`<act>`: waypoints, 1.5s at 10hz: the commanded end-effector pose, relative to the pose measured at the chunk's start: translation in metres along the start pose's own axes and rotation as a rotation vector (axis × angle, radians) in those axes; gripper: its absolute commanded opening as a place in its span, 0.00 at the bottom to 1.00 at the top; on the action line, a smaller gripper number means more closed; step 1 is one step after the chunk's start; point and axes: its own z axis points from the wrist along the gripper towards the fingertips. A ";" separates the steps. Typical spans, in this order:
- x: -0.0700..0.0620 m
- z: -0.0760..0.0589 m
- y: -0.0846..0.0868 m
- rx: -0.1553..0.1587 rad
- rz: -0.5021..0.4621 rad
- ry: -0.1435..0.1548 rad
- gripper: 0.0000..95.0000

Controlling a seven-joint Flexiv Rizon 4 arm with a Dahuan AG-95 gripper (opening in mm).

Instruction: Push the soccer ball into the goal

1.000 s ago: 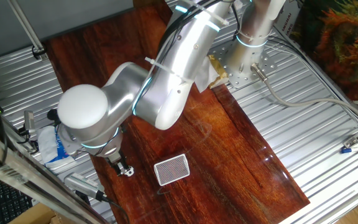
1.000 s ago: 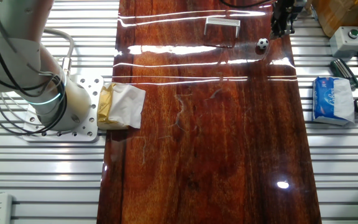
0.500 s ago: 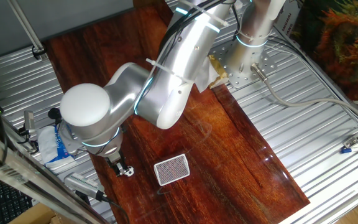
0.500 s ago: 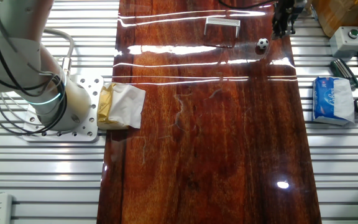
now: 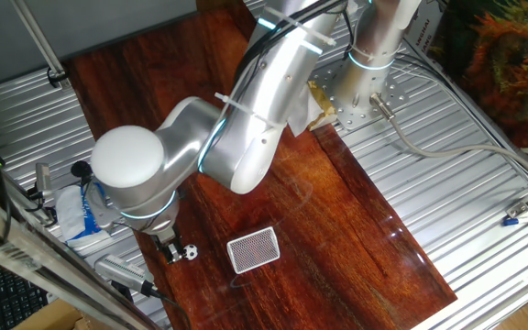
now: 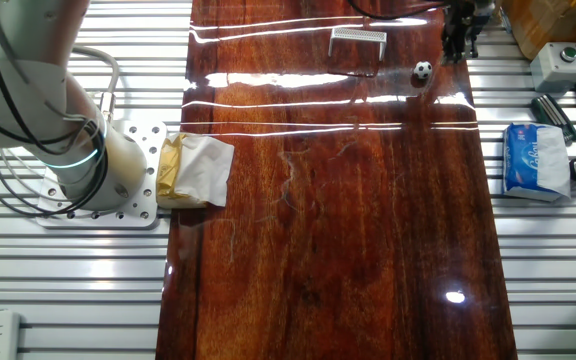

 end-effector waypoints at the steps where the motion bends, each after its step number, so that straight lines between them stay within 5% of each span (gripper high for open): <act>1: -0.003 0.003 0.000 -0.002 0.007 -0.011 0.00; 14: -0.007 0.033 0.010 -0.011 0.049 -0.102 0.00; 15: -0.005 0.035 0.011 -0.024 0.055 -0.093 0.00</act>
